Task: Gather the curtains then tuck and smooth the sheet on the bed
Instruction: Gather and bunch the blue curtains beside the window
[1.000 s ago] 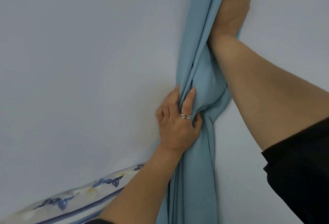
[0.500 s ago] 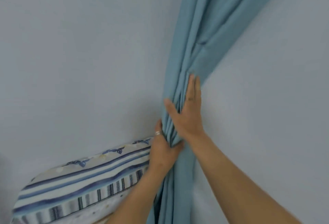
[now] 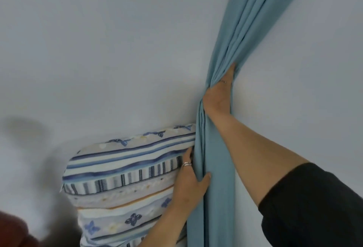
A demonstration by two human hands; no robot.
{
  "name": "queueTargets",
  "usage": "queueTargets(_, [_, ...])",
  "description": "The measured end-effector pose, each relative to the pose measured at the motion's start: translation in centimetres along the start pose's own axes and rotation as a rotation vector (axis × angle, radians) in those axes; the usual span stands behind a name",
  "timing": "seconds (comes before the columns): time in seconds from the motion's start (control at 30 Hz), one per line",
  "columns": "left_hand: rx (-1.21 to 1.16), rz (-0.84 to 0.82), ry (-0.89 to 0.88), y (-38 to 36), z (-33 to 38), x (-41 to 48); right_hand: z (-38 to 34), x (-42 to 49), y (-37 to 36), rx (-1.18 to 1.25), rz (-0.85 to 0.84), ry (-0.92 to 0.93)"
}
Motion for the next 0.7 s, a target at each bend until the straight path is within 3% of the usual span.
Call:
queueTargets(0.17, [0.069, -0.048, -0.008, -1.4, -1.6, -2.4, 0.9, 0.4, 2.1, -0.062, -0.135, -0.017])
queueTargets(0.3, [0.041, -0.033, 0.133, -2.8, -3.6, -5.6, 3.8, -5.5, 4.5, -0.007, -0.274, -0.032])
queueTargets(0.47, [0.004, -0.067, 0.176, -4.1, -3.1, -9.3, 10.9, -18.7, 6.5, 0.058, -0.399, -0.343])
queueTargets(0.7, [0.078, -0.115, 0.214, -5.3, -1.4, -13.9, 16.6, -28.4, 12.6, 0.053, -0.387, -0.701])
Point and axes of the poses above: each hand's wrist, its own x-axis towards the middle knuckle, its own y-axis out of the back of the hand, z = x × y, the point moved 1 cm from there along x, towards the middle knuckle, and after that the axes turned 14 degrees about -y, right-handed, at the moved point
